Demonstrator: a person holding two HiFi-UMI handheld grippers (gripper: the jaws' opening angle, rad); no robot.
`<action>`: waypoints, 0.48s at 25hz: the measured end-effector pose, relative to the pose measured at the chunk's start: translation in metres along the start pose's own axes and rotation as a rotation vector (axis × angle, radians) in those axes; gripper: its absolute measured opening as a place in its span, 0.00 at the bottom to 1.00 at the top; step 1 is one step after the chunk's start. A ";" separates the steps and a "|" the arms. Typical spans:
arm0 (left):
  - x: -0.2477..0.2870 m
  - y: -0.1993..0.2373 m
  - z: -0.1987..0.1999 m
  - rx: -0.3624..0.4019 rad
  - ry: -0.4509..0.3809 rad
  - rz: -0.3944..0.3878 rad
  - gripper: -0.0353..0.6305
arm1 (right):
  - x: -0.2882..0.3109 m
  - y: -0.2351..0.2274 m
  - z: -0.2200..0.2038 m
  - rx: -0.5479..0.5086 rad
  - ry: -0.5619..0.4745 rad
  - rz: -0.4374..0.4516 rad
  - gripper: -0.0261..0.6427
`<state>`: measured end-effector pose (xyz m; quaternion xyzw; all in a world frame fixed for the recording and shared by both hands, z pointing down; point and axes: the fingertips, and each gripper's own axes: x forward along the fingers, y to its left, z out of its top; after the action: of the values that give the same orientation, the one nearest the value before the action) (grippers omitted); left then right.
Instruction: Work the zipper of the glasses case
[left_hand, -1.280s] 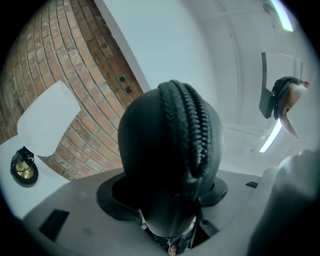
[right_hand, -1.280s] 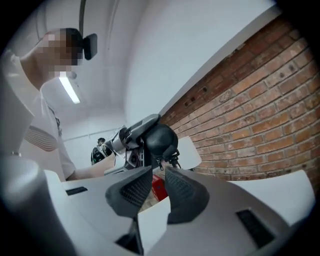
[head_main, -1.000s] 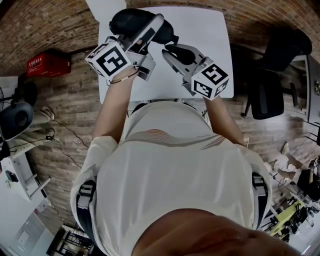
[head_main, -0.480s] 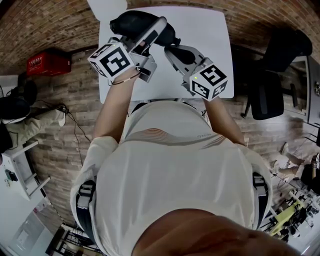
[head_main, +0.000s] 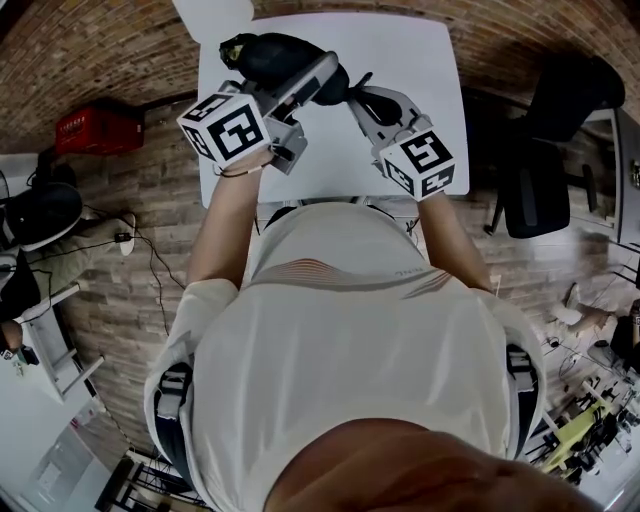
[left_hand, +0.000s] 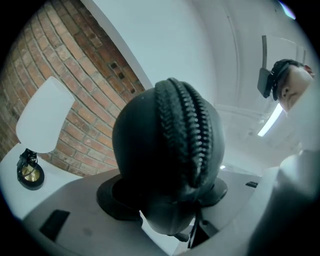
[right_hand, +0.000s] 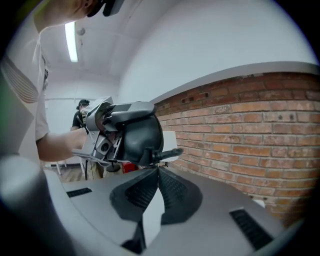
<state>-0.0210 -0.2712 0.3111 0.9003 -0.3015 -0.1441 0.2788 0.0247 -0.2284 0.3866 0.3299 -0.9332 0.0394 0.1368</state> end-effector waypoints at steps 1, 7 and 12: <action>0.000 -0.003 -0.004 0.011 0.037 -0.025 0.46 | -0.002 -0.001 0.000 -0.036 0.008 -0.011 0.12; 0.001 -0.018 -0.013 0.009 0.156 -0.122 0.46 | -0.013 0.001 0.013 -0.280 0.022 -0.082 0.12; -0.001 -0.031 -0.034 0.056 0.323 -0.207 0.46 | -0.016 0.006 0.020 -0.438 0.008 -0.068 0.12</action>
<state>0.0072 -0.2354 0.3202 0.9453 -0.1625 -0.0170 0.2822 0.0286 -0.2176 0.3627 0.3236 -0.9071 -0.1677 0.2103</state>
